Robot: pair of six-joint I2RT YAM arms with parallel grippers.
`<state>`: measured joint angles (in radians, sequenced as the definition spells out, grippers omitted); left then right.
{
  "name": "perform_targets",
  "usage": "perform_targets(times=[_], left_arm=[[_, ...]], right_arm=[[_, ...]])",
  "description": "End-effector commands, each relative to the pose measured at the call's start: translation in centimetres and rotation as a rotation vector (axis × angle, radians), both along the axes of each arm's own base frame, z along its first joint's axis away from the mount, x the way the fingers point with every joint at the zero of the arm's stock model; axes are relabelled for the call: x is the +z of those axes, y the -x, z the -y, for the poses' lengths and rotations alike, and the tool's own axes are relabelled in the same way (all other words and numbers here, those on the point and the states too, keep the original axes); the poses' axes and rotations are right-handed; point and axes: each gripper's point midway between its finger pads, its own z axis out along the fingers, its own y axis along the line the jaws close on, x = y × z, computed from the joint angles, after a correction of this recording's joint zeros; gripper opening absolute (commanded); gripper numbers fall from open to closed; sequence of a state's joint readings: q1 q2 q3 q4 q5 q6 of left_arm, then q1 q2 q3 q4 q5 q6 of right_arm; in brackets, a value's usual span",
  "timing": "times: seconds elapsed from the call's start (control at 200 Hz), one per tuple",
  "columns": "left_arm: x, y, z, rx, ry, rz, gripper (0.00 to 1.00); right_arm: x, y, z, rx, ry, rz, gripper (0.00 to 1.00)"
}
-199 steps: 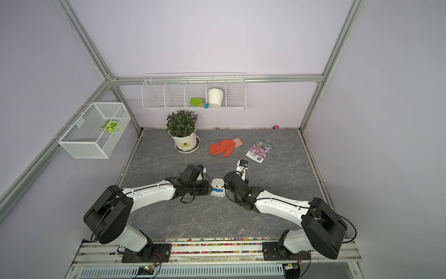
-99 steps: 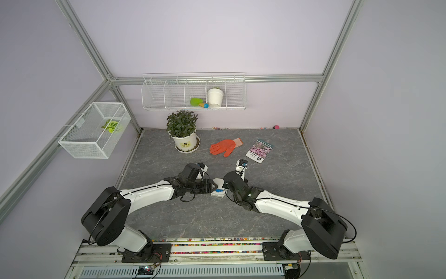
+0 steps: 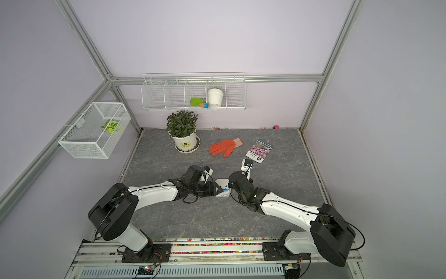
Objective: Remove the battery from the alarm
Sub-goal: Release the battery from the alarm.
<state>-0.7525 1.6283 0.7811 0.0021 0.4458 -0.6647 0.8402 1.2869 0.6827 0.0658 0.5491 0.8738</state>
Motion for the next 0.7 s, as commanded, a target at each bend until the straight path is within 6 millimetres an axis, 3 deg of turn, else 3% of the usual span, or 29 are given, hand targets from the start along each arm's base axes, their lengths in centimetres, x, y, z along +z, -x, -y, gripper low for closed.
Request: perform_targets(times=[0.0, 0.18, 0.31, 0.7], left_arm=[[-0.2, 0.4, 0.3, -0.001, 0.004, -0.005, 0.67], [0.7, -0.5, -1.6, 0.074, -0.071, 0.049, 0.68], [0.0, -1.0, -2.2, 0.091, -0.122, 0.043, 0.67], [-1.1, -1.8, -1.3, 0.075, -0.153, 0.03, 0.61]], right_arm=[[0.1, 0.1, 0.8, 0.02, 0.037, 0.017, 0.0], [0.1, -0.2, 0.3, 0.053, 0.061, 0.028, 0.0], [0.1, -0.7, -0.5, 0.079, 0.069, 0.039, 0.0], [-0.4, -1.6, -1.9, 0.116, 0.091, 0.037, 0.0]])
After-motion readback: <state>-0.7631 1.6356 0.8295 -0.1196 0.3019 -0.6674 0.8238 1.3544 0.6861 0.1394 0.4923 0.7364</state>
